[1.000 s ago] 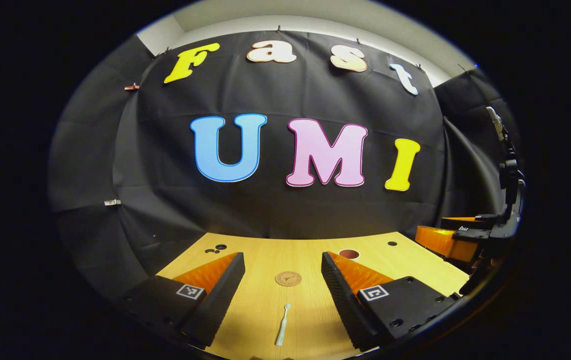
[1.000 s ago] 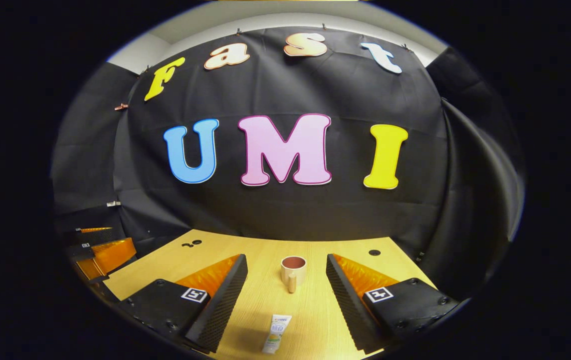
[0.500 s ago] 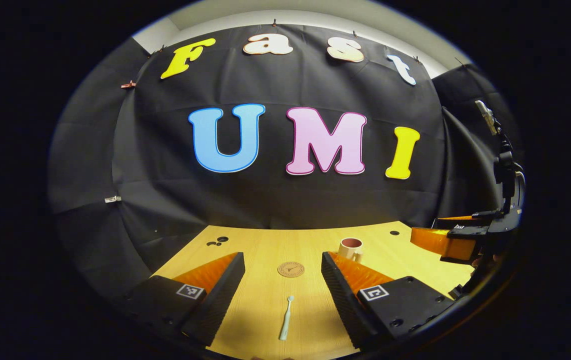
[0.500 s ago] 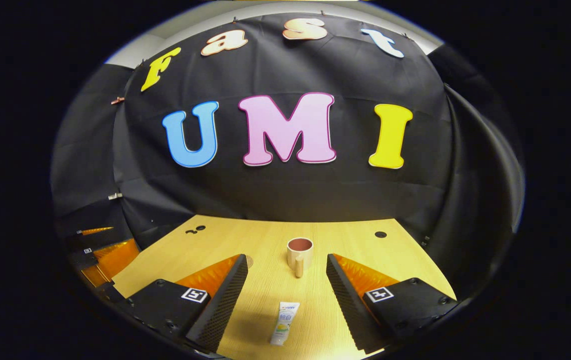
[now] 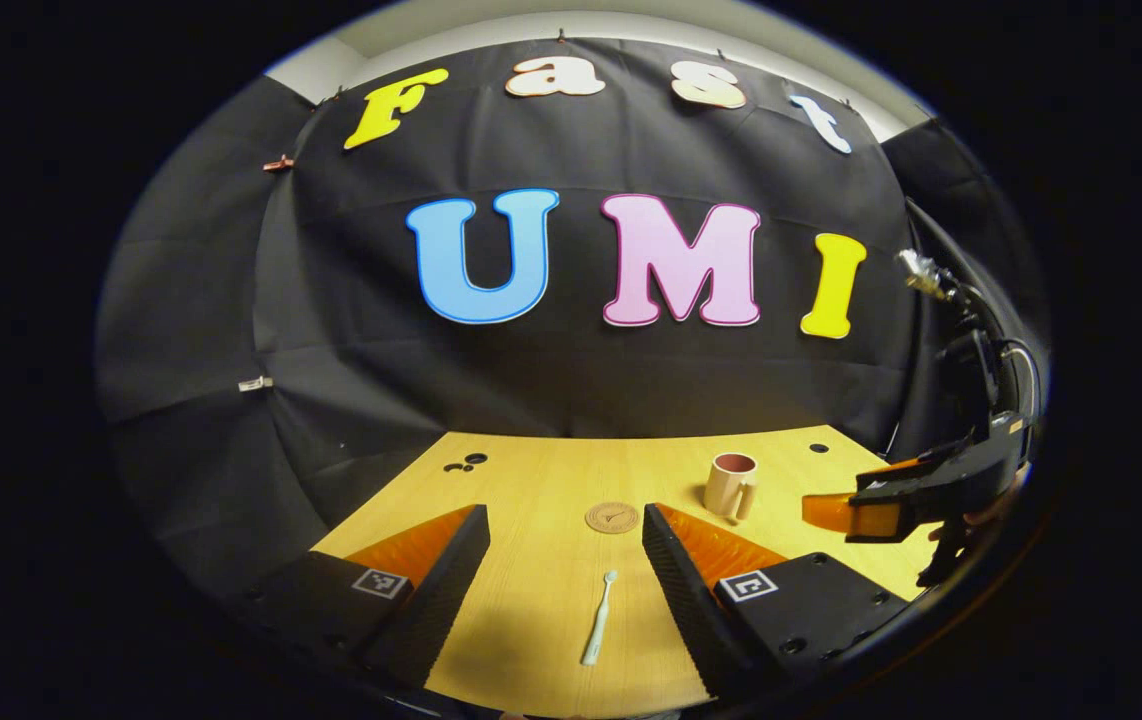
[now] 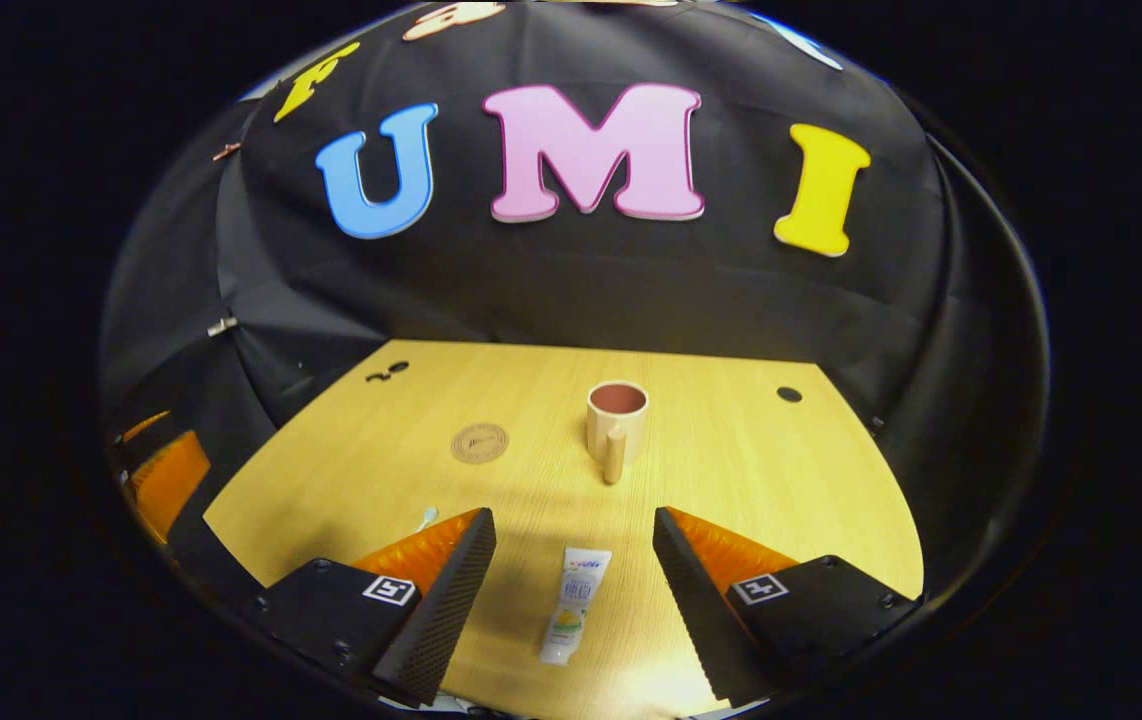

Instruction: Put the toothbrush and toothpaste on the desktop into the cup, then pick up the cup and place it on the coaster on the desktop.

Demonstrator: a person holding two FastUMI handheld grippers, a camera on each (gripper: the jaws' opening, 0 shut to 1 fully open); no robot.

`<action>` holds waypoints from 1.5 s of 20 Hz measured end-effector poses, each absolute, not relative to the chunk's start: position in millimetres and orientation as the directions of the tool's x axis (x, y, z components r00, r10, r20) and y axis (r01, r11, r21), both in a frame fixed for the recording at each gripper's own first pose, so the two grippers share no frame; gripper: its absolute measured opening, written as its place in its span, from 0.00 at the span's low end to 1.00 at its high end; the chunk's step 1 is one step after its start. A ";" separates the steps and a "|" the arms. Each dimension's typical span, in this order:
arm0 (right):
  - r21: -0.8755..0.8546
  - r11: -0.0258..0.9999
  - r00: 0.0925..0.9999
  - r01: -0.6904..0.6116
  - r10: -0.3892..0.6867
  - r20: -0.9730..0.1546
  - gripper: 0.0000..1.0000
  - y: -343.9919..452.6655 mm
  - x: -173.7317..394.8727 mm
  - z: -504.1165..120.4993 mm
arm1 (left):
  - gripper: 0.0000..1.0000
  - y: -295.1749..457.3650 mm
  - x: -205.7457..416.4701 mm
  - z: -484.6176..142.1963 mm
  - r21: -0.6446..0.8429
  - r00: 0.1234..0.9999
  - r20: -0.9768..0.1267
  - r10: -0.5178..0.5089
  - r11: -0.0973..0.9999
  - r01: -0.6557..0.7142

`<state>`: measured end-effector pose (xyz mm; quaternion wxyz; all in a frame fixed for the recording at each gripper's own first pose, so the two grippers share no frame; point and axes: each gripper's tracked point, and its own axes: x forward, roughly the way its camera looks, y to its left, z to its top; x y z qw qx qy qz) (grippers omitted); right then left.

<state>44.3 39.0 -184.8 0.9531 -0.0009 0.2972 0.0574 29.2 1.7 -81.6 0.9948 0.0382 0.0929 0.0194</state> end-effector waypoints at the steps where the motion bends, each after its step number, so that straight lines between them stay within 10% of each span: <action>1: 0.051 0.990 0.782 -0.129 0.133 -0.610 0.97 43.9 42.2 -200.1 | 0.97 6.8 27.1 -84.2 0.076 0.979 -0.193 0.064 0.996 -0.050; 19: 0.035 0.995 0.399 -0.094 0.070 -0.914 0.98 29.0 20.0 -356.3 | 0.98 48.6 2.6 -137.3 0.085 0.906 -0.357 0.225 0.974 -0.208; 30: 0.020 0.997 0.376 -0.076 0.047 -0.925 0.93 32.8 15.9 -371.2 | 0.98 41.2 10.0 -142.4 0.096 0.916 -0.367 0.160 0.986 -0.134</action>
